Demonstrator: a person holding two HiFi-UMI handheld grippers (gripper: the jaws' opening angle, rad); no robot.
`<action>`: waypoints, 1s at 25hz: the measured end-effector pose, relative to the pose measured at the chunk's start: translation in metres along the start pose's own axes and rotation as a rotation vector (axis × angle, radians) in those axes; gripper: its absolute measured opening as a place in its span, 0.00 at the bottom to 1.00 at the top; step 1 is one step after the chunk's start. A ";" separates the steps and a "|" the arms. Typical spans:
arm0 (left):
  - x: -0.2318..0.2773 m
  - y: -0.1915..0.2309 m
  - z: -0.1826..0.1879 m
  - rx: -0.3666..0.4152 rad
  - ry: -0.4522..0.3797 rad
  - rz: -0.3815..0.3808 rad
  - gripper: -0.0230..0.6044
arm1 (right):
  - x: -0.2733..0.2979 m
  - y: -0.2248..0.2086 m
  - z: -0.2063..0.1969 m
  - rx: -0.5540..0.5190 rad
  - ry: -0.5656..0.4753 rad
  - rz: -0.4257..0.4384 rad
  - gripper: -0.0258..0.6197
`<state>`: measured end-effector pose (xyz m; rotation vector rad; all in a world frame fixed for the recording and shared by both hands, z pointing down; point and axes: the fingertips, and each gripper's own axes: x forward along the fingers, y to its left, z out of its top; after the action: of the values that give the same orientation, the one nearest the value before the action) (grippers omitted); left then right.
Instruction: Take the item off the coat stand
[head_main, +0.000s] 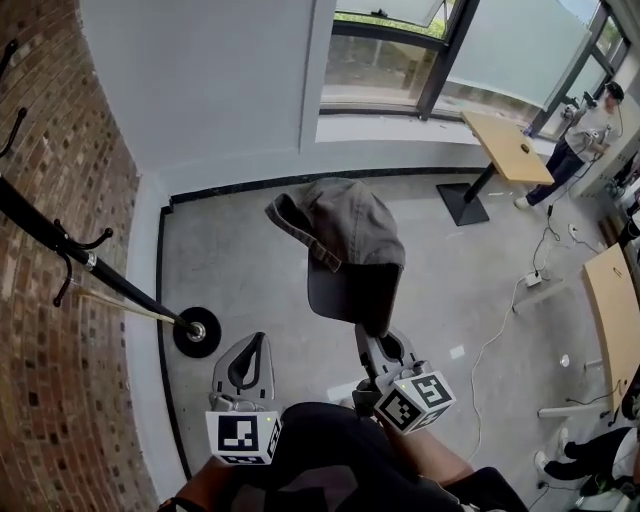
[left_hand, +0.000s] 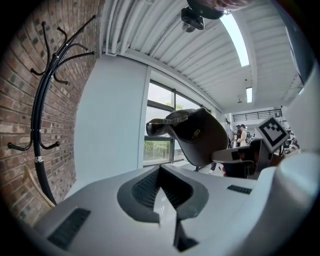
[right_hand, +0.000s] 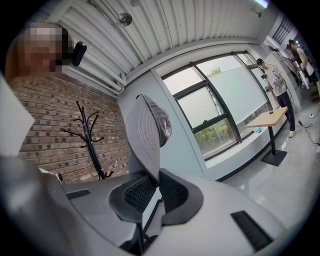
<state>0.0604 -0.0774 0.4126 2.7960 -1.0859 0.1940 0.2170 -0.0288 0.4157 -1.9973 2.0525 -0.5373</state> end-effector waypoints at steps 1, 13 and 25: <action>0.003 -0.014 -0.001 0.006 0.004 -0.002 0.08 | -0.010 -0.010 0.002 -0.005 0.002 0.001 0.09; 0.020 -0.174 -0.031 0.025 0.059 0.095 0.08 | -0.135 -0.124 0.009 -0.102 0.096 0.094 0.09; -0.025 -0.209 -0.080 -0.021 0.117 0.242 0.08 | -0.181 -0.140 -0.035 -0.114 0.207 0.199 0.09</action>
<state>0.1782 0.1054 0.4704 2.5912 -1.3854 0.3642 0.3385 0.1543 0.4887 -1.8347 2.4236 -0.6210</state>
